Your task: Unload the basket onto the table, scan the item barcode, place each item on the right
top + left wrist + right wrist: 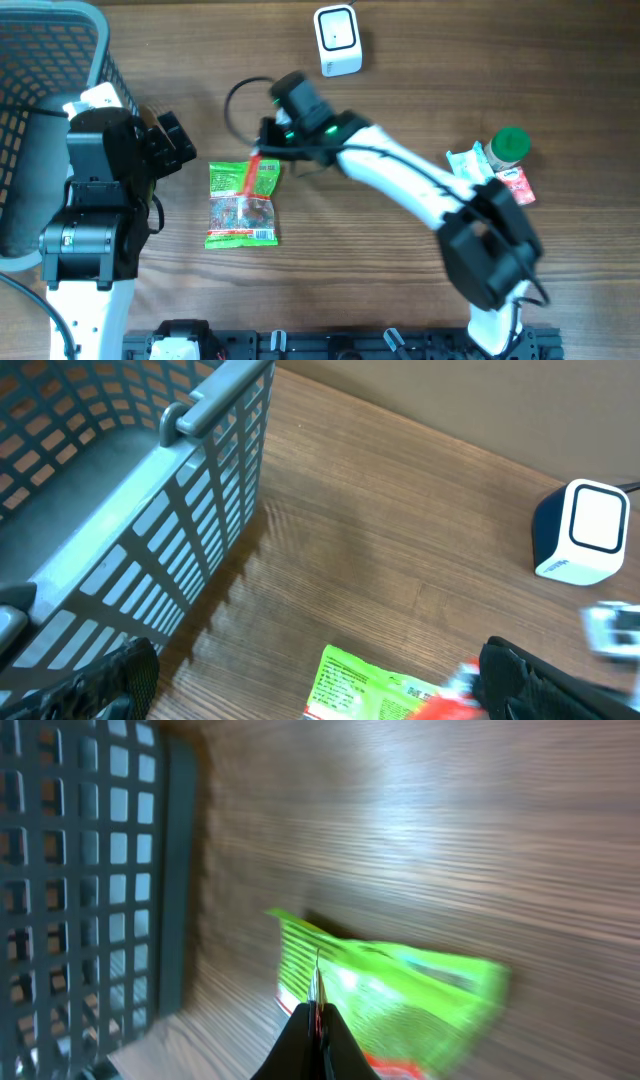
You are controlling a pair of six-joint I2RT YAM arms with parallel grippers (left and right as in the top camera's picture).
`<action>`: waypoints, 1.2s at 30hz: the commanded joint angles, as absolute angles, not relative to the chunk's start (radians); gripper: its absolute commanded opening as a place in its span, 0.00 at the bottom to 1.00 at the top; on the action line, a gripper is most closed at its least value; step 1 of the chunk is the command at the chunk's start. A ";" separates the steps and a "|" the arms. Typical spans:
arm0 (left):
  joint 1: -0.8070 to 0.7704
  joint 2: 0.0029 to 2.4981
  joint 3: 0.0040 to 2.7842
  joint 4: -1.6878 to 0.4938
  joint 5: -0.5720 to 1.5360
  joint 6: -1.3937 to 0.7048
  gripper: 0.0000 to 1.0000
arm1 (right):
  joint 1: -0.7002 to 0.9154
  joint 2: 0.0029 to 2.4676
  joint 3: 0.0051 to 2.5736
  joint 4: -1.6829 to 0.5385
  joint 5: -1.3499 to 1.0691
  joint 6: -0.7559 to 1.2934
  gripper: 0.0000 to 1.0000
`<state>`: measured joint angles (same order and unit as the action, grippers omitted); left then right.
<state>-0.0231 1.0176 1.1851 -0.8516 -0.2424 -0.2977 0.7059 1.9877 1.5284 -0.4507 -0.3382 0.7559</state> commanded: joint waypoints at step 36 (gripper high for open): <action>-0.019 1.018 1.199 -0.849 -0.248 -0.293 1.00 | 0.487 1.960 1.382 -1.041 -0.265 0.554 0.15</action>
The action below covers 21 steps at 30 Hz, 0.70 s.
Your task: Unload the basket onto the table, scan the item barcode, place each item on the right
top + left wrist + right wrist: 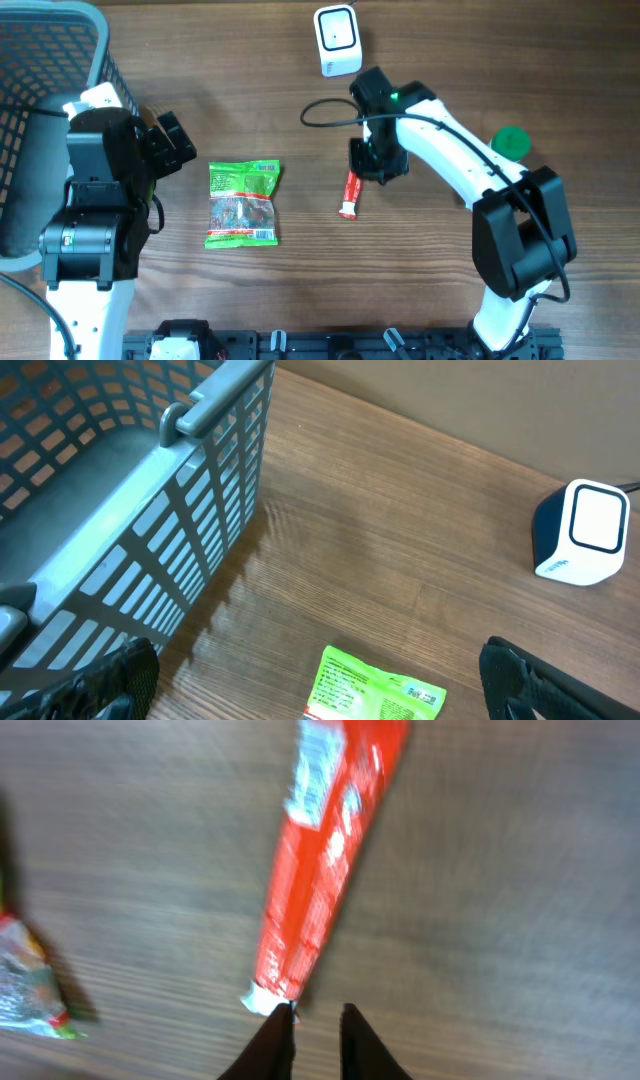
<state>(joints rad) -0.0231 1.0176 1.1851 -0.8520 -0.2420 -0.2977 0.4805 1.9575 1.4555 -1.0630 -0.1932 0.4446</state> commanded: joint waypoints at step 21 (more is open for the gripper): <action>-0.019 1.018 1.199 -0.849 -0.248 -0.293 1.00 | 0.488 1.960 1.171 -0.752 -0.373 0.606 0.10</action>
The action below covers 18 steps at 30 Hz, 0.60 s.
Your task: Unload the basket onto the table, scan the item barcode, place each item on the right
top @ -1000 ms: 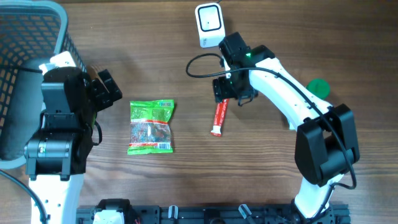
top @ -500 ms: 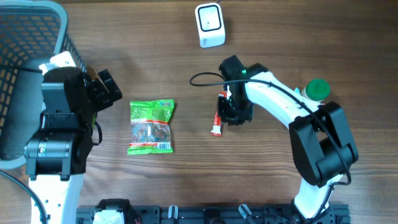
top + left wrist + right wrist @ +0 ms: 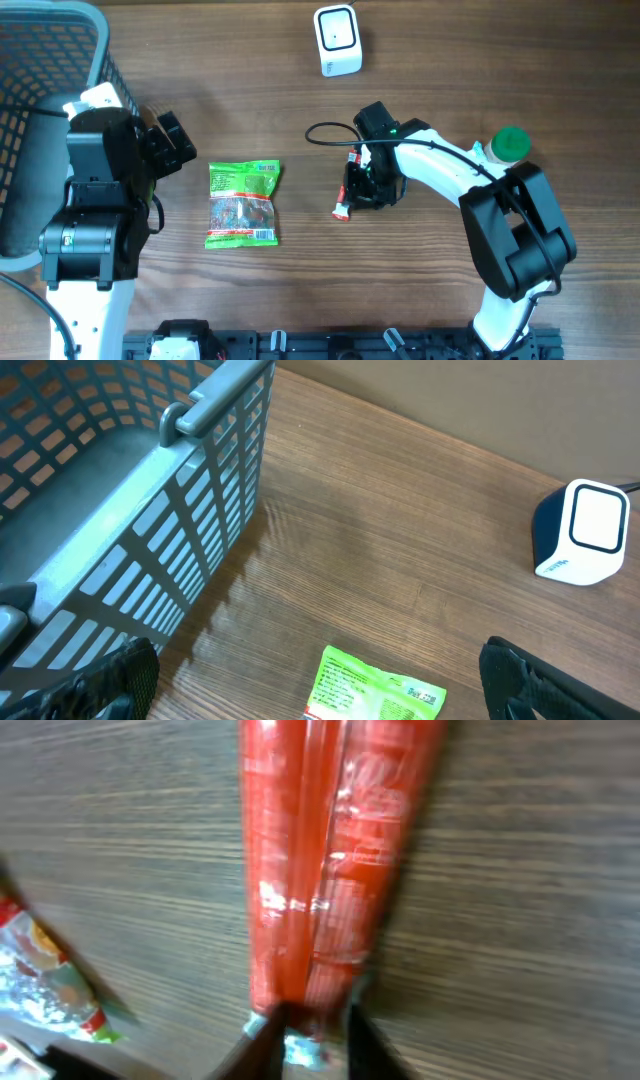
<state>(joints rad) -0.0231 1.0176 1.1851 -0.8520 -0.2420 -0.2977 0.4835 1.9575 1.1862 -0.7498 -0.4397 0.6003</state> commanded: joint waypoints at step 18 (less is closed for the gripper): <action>-0.019 1.018 1.199 -0.849 -0.248 -0.293 1.00 | 0.477 1.936 1.234 -0.917 0.066 0.377 0.13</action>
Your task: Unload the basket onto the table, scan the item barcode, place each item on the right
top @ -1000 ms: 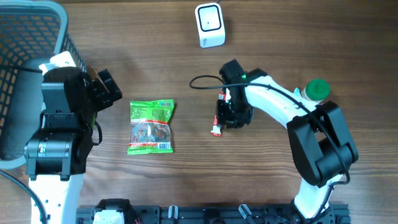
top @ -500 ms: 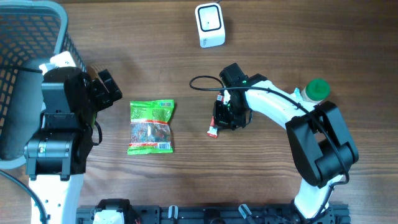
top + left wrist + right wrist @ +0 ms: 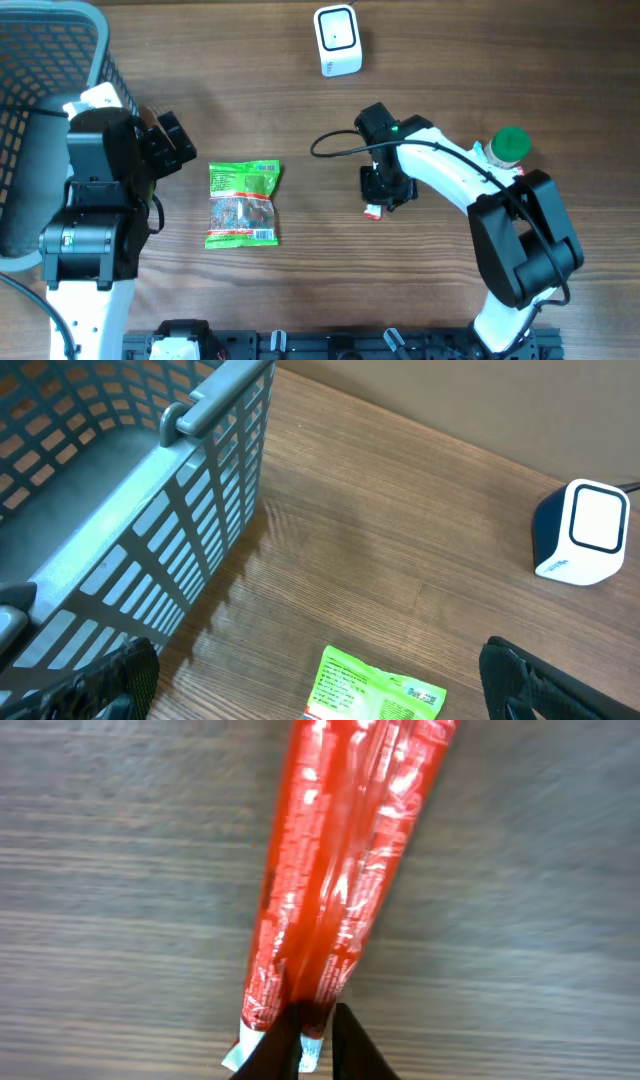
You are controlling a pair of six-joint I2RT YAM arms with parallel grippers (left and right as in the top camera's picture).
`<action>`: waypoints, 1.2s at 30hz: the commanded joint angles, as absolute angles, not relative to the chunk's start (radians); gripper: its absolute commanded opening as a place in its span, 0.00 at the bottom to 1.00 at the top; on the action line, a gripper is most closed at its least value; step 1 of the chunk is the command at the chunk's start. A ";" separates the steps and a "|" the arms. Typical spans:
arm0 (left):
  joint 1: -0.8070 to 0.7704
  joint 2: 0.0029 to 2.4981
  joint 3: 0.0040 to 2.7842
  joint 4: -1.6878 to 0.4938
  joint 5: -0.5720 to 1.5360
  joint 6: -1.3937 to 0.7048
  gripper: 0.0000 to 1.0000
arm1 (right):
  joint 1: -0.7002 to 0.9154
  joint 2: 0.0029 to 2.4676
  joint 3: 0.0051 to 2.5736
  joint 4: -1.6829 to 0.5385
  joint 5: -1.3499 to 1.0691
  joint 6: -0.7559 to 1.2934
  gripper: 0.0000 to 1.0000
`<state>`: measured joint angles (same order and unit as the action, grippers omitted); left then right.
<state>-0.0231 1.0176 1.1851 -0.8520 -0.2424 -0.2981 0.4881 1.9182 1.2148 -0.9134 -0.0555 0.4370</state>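
A red stick packet point(image 3: 340, 860) runs up the right wrist view from my right gripper point(image 3: 320, 1025). The gripper is shut on the packet's lower end, just above the wood. In the overhead view the right gripper point(image 3: 384, 188) covers most of the packet, and only the red tip point(image 3: 373, 211) shows below it. The white barcode scanner point(image 3: 337, 40) stands at the table's far edge, well beyond the gripper. My left gripper point(image 3: 318, 680) is open near the basket, holding nothing.
A green snack bag point(image 3: 242, 203) lies left of centre, its top edge point(image 3: 375, 690) showing between the left fingers. A grey mesh basket point(image 3: 150, 490) fills the left side. A green-capped bottle point(image 3: 512, 143) and small packets sit at the right.
My right gripper has shut on the red packet's end. Gripper and packet now sit a little further right on the table. The left arm has not moved.
My right gripper was at the top of the green bag, with the red packet by it. Then the packet lay mid-table with the jaws slightly apart over it. Then the fingers were at its lower end, and now they grip it.
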 commanded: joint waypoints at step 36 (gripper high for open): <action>-0.019 1.018 1.199 -0.849 -0.248 -0.293 1.00 | 0.407 1.702 1.050 -0.781 -0.206 0.603 0.41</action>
